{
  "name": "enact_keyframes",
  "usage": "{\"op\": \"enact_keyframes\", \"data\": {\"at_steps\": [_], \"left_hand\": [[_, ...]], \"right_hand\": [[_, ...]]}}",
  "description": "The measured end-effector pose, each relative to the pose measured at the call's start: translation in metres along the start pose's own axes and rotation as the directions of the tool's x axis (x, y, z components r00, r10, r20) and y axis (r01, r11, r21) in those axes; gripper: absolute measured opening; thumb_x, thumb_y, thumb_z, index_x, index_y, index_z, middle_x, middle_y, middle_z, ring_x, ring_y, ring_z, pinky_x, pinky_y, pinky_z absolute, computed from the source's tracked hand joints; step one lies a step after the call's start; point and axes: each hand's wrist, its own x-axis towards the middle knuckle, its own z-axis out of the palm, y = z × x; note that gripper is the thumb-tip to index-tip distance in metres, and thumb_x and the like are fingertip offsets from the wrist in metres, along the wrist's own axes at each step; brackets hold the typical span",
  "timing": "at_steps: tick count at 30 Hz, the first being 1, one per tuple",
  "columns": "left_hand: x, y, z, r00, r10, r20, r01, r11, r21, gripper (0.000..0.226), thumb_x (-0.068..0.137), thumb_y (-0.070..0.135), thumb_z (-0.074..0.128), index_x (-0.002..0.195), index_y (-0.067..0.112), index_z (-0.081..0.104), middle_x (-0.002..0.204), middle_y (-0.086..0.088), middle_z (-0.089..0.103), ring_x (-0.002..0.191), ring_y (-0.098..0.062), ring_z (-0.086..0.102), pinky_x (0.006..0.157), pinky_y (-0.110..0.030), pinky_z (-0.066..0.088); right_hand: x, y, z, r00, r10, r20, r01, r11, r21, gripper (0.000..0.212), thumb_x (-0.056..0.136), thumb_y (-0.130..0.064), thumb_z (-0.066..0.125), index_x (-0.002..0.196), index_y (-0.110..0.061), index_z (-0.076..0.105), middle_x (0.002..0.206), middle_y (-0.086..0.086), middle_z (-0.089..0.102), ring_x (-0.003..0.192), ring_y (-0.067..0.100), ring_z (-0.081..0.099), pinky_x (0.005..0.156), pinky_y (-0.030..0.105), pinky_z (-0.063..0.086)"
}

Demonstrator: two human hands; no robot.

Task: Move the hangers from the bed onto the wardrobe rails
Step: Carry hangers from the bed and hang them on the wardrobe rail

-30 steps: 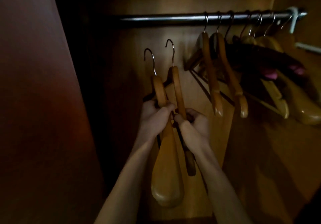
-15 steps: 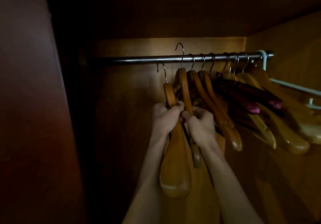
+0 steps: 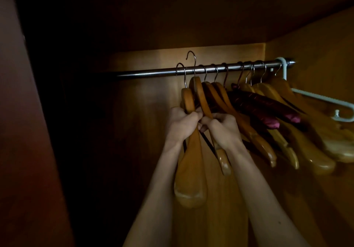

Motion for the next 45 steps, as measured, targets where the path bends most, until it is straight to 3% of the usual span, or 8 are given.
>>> {"op": "enact_keyframes", "data": {"at_steps": [7,17,21,24,29,35,40,45], "left_hand": [[0.008,0.006,0.003,0.998,0.021,-0.062,-0.017,0.998,0.058,0.021,0.084,0.019,0.069,0.07,0.005,0.074,0.051,0.005,0.065,0.038,0.001,0.056,0.036,-0.01,0.039],[0.034,0.011,0.01,0.997,-0.071,-0.039,0.075,0.989,0.125,0.02,0.085,0.018,0.068,0.066,0.012,0.07,0.058,0.004,0.066,0.043,-0.002,0.058,0.037,-0.011,0.039],[0.033,-0.005,0.023,0.995,-0.087,-0.05,0.091,0.993,0.078,0.018,0.084,0.016,0.068,0.085,0.0,0.076,0.069,-0.004,0.069,0.055,-0.01,0.06,0.037,-0.009,0.04],[0.03,-0.016,0.031,0.994,-0.072,-0.078,0.074,0.997,0.031,0.021,0.085,0.017,0.067,0.087,-0.003,0.075,0.069,-0.006,0.068,0.057,-0.012,0.062,0.048,-0.015,0.047],[0.022,-0.022,0.039,0.993,-0.096,-0.072,0.086,0.988,-0.13,0.024,0.09,0.027,0.065,0.095,0.006,0.077,0.081,-0.002,0.075,0.077,-0.014,0.069,0.071,-0.029,0.052],[-0.001,-0.032,0.049,0.991,-0.074,-0.109,0.056,0.985,-0.161,0.02,0.093,0.037,0.065,0.089,0.021,0.076,0.083,0.005,0.074,0.08,-0.009,0.069,0.077,-0.029,0.054],[-0.027,-0.055,0.054,0.976,-0.055,-0.21,0.017,0.984,-0.176,0.028,0.093,0.046,0.065,0.089,0.021,0.075,0.084,0.011,0.073,0.082,-0.004,0.067,0.074,-0.024,0.051],[-0.062,-0.082,0.057,0.96,-0.007,-0.279,-0.042,0.985,-0.168,0.02,0.101,0.033,0.058,0.097,0.018,0.071,0.088,0.011,0.071,0.078,0.007,0.065,0.068,-0.014,0.05]], "right_hand": [[0.008,0.002,-0.012,0.995,0.032,0.089,-0.028,0.998,-0.052,0.02,0.081,-0.026,0.066,0.071,-0.012,0.078,0.074,-0.003,0.076,0.085,0.016,0.067,0.082,0.035,0.048],[0.006,0.011,-0.011,0.995,0.06,0.083,-0.058,0.998,-0.03,0.02,0.083,-0.021,0.066,0.068,-0.01,0.073,0.071,-0.005,0.072,0.073,0.008,0.06,0.059,0.023,0.036],[0.006,0.018,-0.012,0.993,0.065,0.095,-0.066,0.998,0.007,0.017,0.085,-0.023,0.067,0.074,-0.013,0.075,0.073,-0.002,0.074,0.071,0.006,0.063,0.059,0.022,0.039],[0.004,0.025,-0.015,0.993,0.066,0.102,-0.069,0.997,0.024,0.012,0.087,-0.025,0.068,0.08,-0.018,0.075,0.078,-0.003,0.074,0.067,-0.003,0.063,0.06,0.019,0.037],[0.004,0.031,-0.021,0.992,0.069,0.107,-0.076,0.995,0.064,0.017,0.083,-0.03,0.071,0.098,-0.021,0.073,0.098,-0.003,0.073,0.091,0.008,0.063,0.066,0.02,0.041],[-0.01,0.042,-0.034,0.992,0.053,0.117,-0.063,0.994,0.089,0.021,0.085,-0.042,0.069,0.101,-0.029,0.073,0.108,-0.011,0.071,0.099,0.009,0.066,0.094,0.037,0.054],[-0.04,0.06,-0.048,0.989,0.06,0.136,-0.067,0.996,0.051,0.03,0.089,-0.046,0.068,0.116,-0.033,0.067,0.101,-0.013,0.071,0.094,0.004,0.066,0.082,0.026,0.055],[-0.071,0.08,-0.063,0.996,0.017,0.088,-0.015,1.0,-0.017,0.028,0.093,-0.042,0.065,0.118,-0.03,0.068,0.107,-0.016,0.068,0.097,0.0,0.063,0.079,0.018,0.051]]}}
